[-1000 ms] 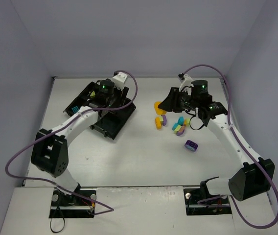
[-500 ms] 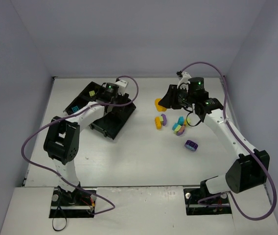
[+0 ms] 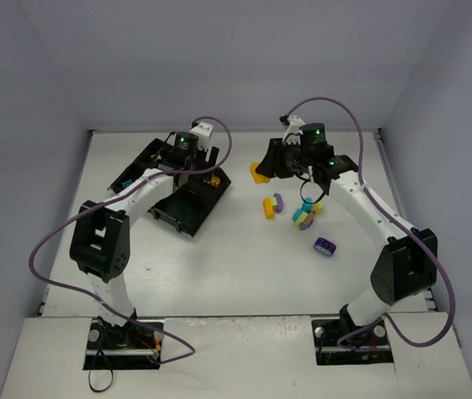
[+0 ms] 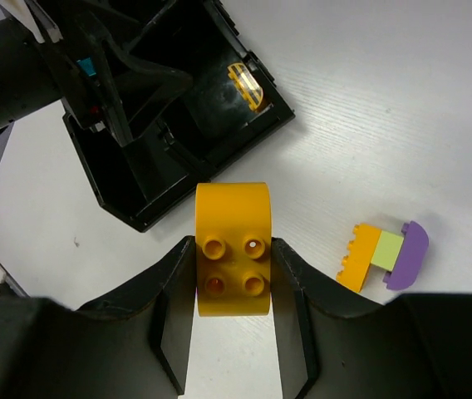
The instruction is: Sort the legos into containers by color
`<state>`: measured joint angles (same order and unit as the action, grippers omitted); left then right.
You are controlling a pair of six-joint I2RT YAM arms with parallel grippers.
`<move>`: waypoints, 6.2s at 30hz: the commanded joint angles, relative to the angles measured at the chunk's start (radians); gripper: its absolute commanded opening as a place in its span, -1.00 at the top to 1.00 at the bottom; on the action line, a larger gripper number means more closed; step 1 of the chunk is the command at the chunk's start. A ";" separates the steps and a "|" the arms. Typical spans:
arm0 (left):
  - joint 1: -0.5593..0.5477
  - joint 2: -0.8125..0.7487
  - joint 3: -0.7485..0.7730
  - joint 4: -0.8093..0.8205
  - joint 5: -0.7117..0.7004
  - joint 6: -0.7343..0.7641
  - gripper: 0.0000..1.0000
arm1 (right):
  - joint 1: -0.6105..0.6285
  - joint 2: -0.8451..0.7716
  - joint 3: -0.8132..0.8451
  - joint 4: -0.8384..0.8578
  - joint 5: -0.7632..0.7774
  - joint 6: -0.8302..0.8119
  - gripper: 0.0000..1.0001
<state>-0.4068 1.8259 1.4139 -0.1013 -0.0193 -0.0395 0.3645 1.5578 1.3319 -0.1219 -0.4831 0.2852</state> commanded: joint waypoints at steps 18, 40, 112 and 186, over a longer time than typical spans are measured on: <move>0.048 -0.758 -0.078 -0.725 -0.142 -0.411 -0.74 | 0.231 0.521 0.573 0.074 0.156 -0.409 0.97; 0.049 -0.887 -0.174 -0.753 -0.042 -0.439 -0.74 | 0.284 0.608 0.655 0.082 0.342 -0.340 -0.32; -0.007 -0.725 -0.110 -0.626 0.252 -0.346 -0.74 | 0.071 -0.438 -0.531 0.001 0.557 0.114 1.00; -0.003 -0.761 -0.067 -0.657 -0.035 -0.333 -0.74 | 0.090 0.105 -0.019 0.300 0.388 -0.034 -0.48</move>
<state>-0.4103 1.0660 1.3476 -0.8623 -0.1013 -0.4240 0.4896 1.7573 1.3445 0.1967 -0.2073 0.2054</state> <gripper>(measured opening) 0.872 0.744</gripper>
